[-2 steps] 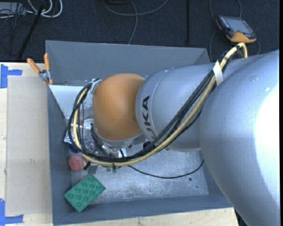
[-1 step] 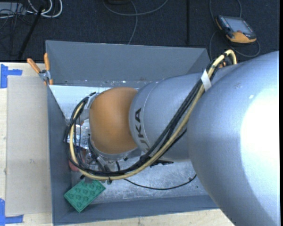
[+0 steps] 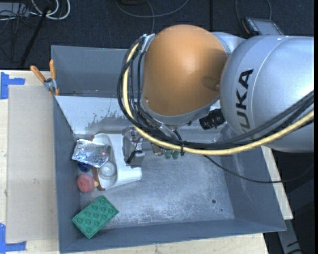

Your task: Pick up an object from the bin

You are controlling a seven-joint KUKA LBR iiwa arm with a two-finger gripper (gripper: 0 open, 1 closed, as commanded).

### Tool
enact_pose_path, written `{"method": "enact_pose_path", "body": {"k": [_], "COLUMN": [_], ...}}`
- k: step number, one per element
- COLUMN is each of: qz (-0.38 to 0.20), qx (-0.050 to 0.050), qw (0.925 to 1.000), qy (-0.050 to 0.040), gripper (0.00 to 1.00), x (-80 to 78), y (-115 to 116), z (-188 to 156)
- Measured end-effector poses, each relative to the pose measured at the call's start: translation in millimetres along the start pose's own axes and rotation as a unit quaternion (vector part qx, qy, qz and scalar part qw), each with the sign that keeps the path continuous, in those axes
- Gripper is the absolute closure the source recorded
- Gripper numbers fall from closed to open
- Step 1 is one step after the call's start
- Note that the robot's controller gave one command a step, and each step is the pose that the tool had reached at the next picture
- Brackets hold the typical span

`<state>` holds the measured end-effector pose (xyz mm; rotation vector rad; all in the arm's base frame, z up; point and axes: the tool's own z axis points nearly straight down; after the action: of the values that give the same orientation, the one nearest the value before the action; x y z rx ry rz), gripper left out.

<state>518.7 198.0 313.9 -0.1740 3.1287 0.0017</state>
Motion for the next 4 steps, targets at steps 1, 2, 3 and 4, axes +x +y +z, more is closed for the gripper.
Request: {"method": "enact_pose_path", "body": {"k": [1, 2, 3, 4], "qz": [0.072, 0.071, -0.127, -0.127], "qx": [0.002, 0.001, 0.000, 0.002], "qw": [0.9974, 0.9974, 0.9919, 0.9919], "qy": [0.0084, 0.0050, 0.0018, 0.0128], "gripper": [1.00, 0.00, 0.00, 1.00], "x": [25.6, 24.0, 14.6, 19.7], "y": [7.5, 7.9, 40.2, 39.6], "z": [125.1, 121.1, 242.0, 243.6]}}
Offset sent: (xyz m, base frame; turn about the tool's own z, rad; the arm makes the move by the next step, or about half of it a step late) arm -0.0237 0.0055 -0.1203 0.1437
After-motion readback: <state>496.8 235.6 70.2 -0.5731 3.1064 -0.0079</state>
